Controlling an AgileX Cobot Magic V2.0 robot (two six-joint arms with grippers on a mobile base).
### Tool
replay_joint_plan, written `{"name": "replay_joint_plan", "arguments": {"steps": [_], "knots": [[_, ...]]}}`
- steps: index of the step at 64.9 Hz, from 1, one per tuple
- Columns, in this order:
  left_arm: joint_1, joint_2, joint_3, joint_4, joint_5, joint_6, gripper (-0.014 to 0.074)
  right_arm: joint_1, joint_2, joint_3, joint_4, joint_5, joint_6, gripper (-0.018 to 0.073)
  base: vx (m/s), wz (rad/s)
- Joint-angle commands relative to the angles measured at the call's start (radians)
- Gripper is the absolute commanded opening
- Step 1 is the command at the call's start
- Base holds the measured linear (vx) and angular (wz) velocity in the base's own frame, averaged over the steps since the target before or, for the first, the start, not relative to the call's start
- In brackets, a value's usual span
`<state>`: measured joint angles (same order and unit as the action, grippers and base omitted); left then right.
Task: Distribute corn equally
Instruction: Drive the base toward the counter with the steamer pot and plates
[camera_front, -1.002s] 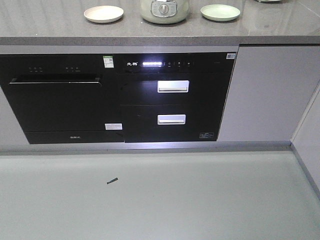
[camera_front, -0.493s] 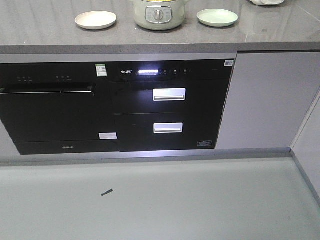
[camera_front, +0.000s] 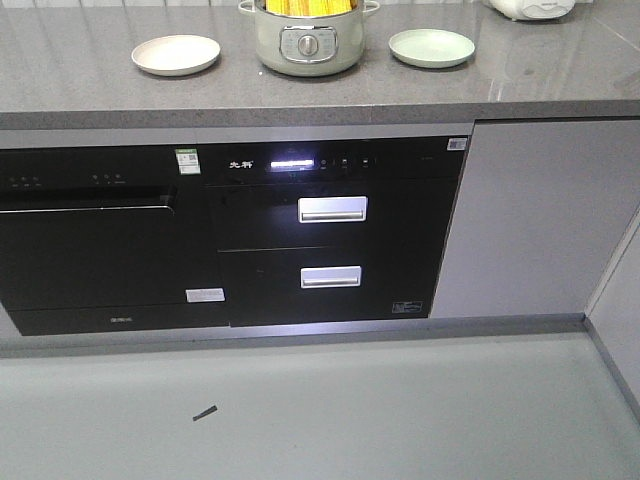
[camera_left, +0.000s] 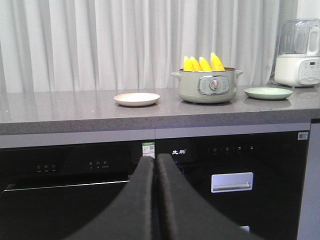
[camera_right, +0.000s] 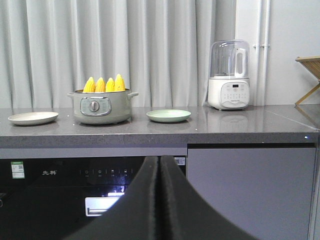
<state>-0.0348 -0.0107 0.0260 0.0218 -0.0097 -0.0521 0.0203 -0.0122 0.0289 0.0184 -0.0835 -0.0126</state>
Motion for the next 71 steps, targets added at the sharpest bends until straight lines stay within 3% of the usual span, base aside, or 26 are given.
{"name": "replay_joint_plan", "arguments": {"steps": [1, 71], "knots": [[0.001, -0.017, 0.015, -0.009, -0.075, -0.001, -0.0006, -0.005, 0.01, 0.008, -0.003, -0.075, -0.002, -0.0011, 0.17, -0.02], [0.001, -0.017, 0.015, -0.009, -0.075, -0.001, -0.0006, -0.005, 0.01, 0.008, -0.003, -0.076, -0.002, -0.0011, 0.16, 0.0]]}}
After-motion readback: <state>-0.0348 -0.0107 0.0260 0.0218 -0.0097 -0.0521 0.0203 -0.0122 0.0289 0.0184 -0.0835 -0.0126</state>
